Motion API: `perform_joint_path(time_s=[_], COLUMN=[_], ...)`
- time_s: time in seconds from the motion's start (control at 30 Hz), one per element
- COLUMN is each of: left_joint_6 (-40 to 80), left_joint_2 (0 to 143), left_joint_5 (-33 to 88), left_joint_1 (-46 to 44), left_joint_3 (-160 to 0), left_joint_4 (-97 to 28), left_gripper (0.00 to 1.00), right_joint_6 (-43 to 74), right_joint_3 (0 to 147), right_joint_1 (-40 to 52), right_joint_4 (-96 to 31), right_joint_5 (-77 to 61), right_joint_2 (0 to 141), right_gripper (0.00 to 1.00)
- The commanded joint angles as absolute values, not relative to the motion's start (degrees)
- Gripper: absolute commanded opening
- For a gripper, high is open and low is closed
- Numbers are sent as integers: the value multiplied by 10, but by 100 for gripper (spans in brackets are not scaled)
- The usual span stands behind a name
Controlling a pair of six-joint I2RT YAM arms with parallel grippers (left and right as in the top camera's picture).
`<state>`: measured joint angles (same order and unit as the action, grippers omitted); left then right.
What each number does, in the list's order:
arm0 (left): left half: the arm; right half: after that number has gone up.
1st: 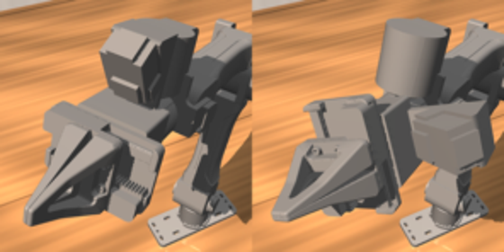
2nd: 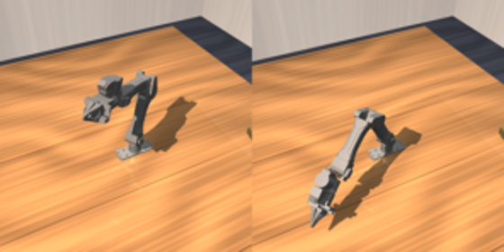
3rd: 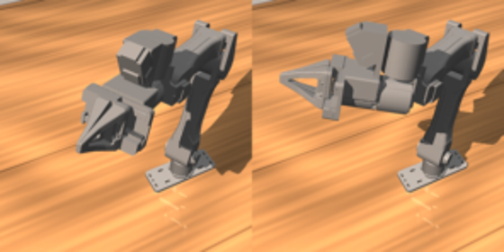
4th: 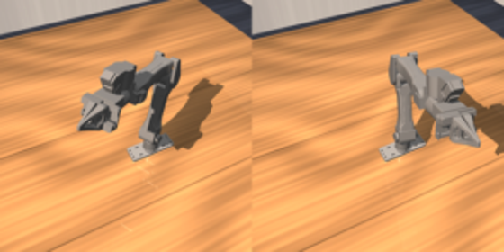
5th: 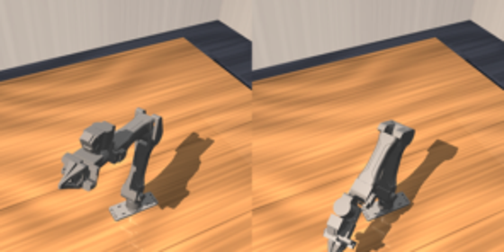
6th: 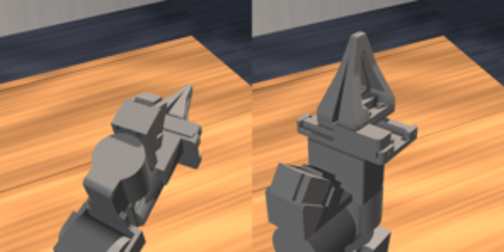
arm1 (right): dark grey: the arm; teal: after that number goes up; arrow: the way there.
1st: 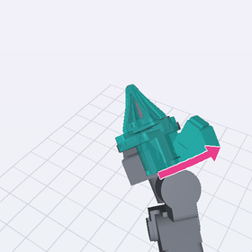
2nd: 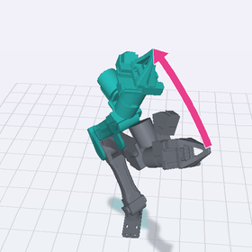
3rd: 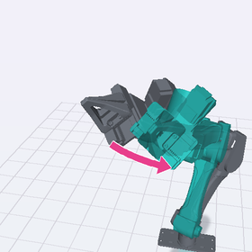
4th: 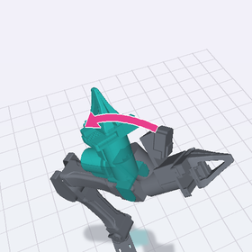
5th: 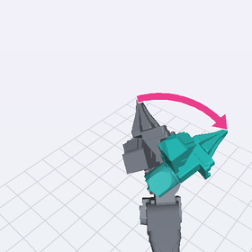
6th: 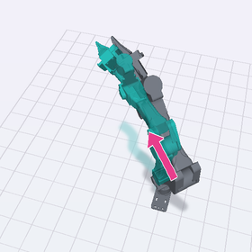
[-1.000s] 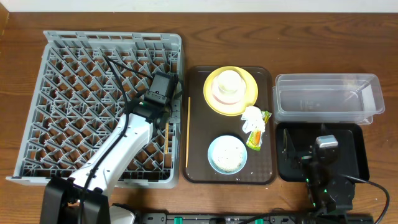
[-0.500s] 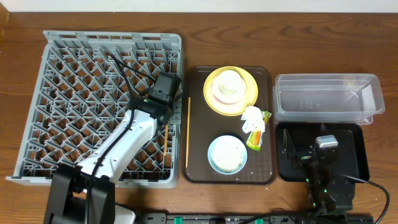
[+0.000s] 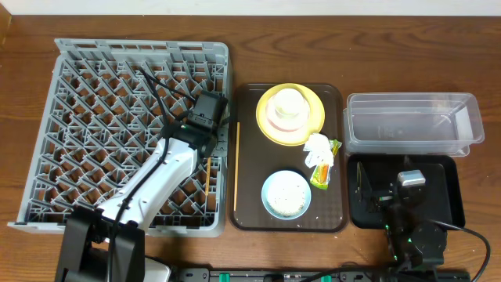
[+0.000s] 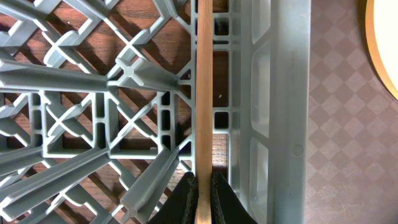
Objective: Sort waste into correct bins and load items into the dishwasher
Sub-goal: 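Carry the chopstick to the grey rack and insert it upright, then release the chopstick and move the left gripper to the second chopstick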
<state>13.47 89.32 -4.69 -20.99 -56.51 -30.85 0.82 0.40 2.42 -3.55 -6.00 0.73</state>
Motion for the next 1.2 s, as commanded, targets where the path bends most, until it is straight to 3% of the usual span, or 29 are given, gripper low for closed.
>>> perform_joint_path(time_s=[0.0,0.23,0.47,0.6,0.73,0.9,0.93,0.97,1.0,1.17], left_joint_6=[131,131,131,131,132,132,132,132,132,132], left_joint_2=[889,888,887,869,825,757,748,740,736,736], left_joint_5=[-61,-74,-74,-73,-73,-46,-26,-2,17,102], left_joint_1=[-205,-205,-205,-205,-205,-205,-205,-205,-205,-206], left_joint_3=[-556,-556,-556,-556,-557,-557,-557,-557,-557,-557], left_joint_4=[-308,-308,-308,-308,-311,-313,-314,-318,-319,-319], left_gripper=[11,13,22,21,14,17,36,65,73,74], right_joint_6=[12,12,12,12,12,12,12,12,12,12], right_joint_3=[3,3,3,3,3,3,3,3,3,3], right_joint_1=[21,21,21,21,21,21,21,21,21,21], right_joint_4=[-37,-37,-37,-37,-37,-37,-37,-37,-37,-37], right_joint_5=[-63,-63,-63,-63,-63,-63,-63,-63,-63,-63], right_joint_2=[8,8,8,8,8,8,8,8,8,8], right_gripper=[99,99,99,99,99,99,99,99,99,99])
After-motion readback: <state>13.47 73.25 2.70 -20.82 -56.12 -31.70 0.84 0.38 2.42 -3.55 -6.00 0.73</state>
